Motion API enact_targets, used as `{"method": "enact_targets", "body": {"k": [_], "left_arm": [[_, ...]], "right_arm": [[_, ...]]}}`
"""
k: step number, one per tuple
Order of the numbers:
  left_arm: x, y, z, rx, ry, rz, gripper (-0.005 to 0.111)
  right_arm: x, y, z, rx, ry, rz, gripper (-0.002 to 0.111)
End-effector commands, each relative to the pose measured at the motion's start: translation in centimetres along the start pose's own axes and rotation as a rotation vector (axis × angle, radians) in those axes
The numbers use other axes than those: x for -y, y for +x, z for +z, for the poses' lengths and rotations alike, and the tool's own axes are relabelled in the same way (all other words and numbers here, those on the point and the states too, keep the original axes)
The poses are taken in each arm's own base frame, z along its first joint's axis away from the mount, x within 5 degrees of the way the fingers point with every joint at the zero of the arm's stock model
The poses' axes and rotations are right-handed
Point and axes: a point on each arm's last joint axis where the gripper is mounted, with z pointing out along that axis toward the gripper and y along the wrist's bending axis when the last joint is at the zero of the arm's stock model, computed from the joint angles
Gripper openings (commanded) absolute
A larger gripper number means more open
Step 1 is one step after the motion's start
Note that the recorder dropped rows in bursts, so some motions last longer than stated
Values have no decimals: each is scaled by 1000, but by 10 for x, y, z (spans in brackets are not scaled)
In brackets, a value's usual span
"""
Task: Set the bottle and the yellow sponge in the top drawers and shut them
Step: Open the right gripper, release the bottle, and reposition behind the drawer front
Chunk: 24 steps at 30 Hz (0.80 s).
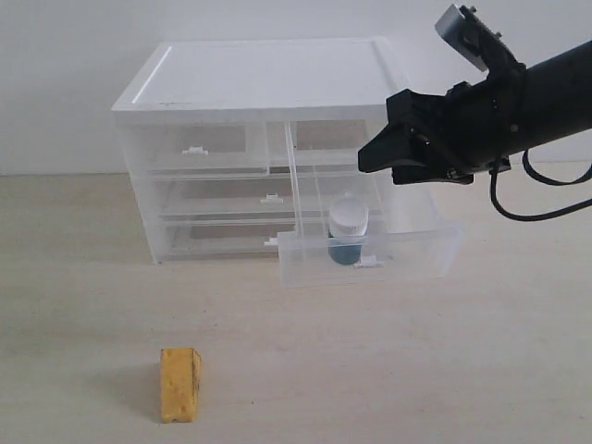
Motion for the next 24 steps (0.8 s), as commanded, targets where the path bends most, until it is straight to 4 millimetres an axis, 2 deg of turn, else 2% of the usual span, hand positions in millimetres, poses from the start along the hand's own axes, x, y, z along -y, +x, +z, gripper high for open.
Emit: {"method": "enact_targets", "body": {"k": [1, 3, 7, 8, 11, 16, 24], "left_arm": [[0, 1, 0, -2, -2, 0, 4], [0, 1, 0, -2, -2, 0, 4], [0, 1, 0, -2, -2, 0, 4], [0, 1, 0, -2, -2, 0, 4], [0, 1, 0, -2, -2, 0, 4], [0, 1, 0, -2, -2, 0, 4], [0, 1, 0, -2, -2, 0, 4]], "right_arm": [[-10, -9, -6, -3, -29, -66, 50], [-17, -15, -10, -19, -60, -105, 45], [-30, -19, -19, -92, -123, -205, 6], [-33, -17, -20, -118, -146, -222, 0], [-39, -10, -20, -189, -195, -248, 0], [-52, 12, 0, -385, -67, -405, 0], [-84, 27, 27, -403, 73, -533, 0]]}}
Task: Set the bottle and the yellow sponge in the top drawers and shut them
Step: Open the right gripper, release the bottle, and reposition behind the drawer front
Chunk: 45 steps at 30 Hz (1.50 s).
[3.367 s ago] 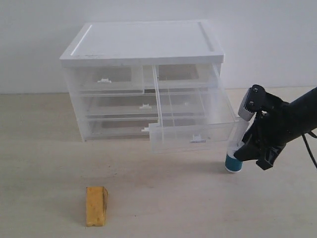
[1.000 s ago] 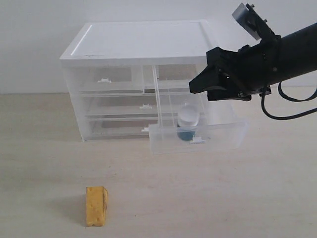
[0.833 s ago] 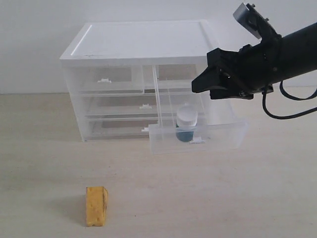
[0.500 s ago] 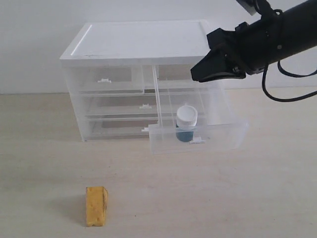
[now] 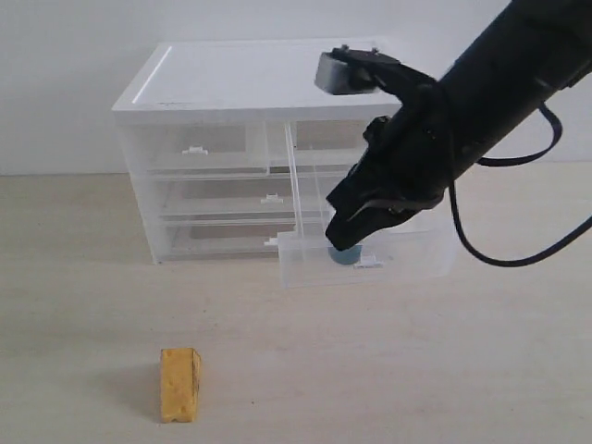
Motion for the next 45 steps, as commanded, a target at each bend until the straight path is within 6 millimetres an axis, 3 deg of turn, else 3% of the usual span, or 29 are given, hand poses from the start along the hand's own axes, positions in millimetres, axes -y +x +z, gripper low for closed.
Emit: {"method": "enact_targets", "body": {"k": [1, 9, 19, 24, 30, 34, 38, 45], "left_arm": [[0, 1, 0, -2, -2, 0, 4], [0, 1, 0, -2, -2, 0, 4], [0, 1, 0, -2, -2, 0, 4], [0, 1, 0, -2, -2, 0, 4], [0, 1, 0, -2, -2, 0, 4], [0, 1, 0, -2, -2, 0, 4], [0, 1, 0, -2, -2, 0, 4], [0, 1, 0, -2, -2, 0, 4]], "right_arm": [[-13, -7, 9, -10, 125, -54, 0], [-16, -15, 14, 43, 248, -53, 0], [4, -13, 6, 36, 478, 60, 0], [7, -11, 5, 29, 510, 77, 0], [-24, 0, -39, -82, 438, -162, 0], [-37, 14, -27, -260, 206, -302, 0], [-34, 12, -14, -274, 175, -361, 0], [-26, 7, 27, -359, 221, -482, 0]]}}
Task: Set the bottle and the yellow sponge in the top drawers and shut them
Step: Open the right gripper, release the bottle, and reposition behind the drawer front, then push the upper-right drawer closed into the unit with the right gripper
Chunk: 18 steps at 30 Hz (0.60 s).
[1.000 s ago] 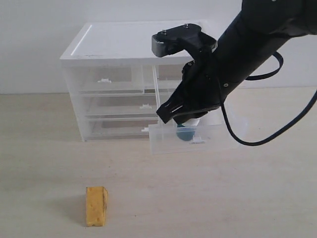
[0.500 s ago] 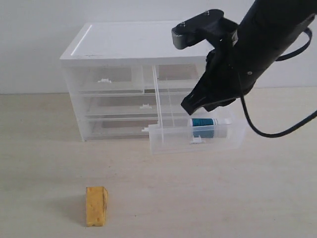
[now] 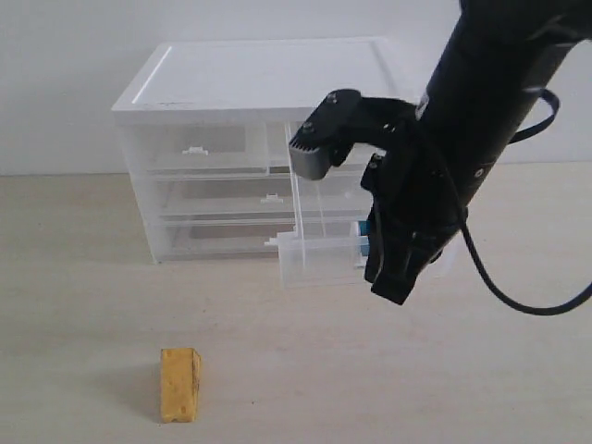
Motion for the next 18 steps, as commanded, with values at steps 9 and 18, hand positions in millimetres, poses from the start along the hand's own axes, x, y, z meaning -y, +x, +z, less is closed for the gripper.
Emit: {"method": "enact_targets", "body": {"k": [9, 18], "left_arm": [[0, 1, 0, -2, -2, 0, 4], [0, 1, 0, -2, -2, 0, 4]], "right_arm": [[6, -26, 30, -28, 274, -183, 0], [18, -29, 25, 4, 426, -120, 0]]}}
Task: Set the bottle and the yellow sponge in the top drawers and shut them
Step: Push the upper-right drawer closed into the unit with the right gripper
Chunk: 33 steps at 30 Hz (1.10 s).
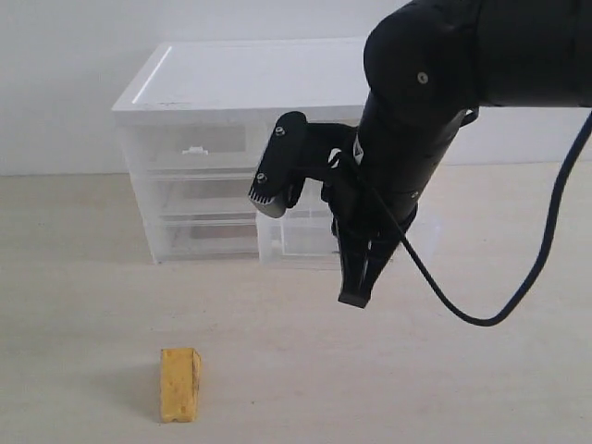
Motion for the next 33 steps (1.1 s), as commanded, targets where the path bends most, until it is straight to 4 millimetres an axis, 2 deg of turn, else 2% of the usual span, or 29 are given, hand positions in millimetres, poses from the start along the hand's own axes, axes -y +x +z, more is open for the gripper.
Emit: {"method": "enact_targets", "body": {"k": [1, 5, 12, 17, 24, 29, 33], "left_arm": [[0, 1, 0, -2, -2, 0, 4], [0, 1, 0, -2, -2, 0, 4], [0, 1, 0, -2, -2, 0, 4], [0, 1, 0, -2, -2, 0, 4], [0, 1, 0, -2, -2, 0, 4], [0, 1, 0, -2, -2, 0, 4], [0, 1, 0, -2, -2, 0, 4]], "right_arm": [[14, -2, -2, 45, 130, 35, 0], [20, -4, -3, 63, 194, 55, 0], [34, 4, -7, -13, 360, 71, 0], [35, 5, -7, -30, 368, 77, 0], [27, 6, -5, -37, 284, 85, 0], [7, 12, -2, -121, 52, -70, 0], [5, 18, -12, -159, 28, -91, 0]]}}
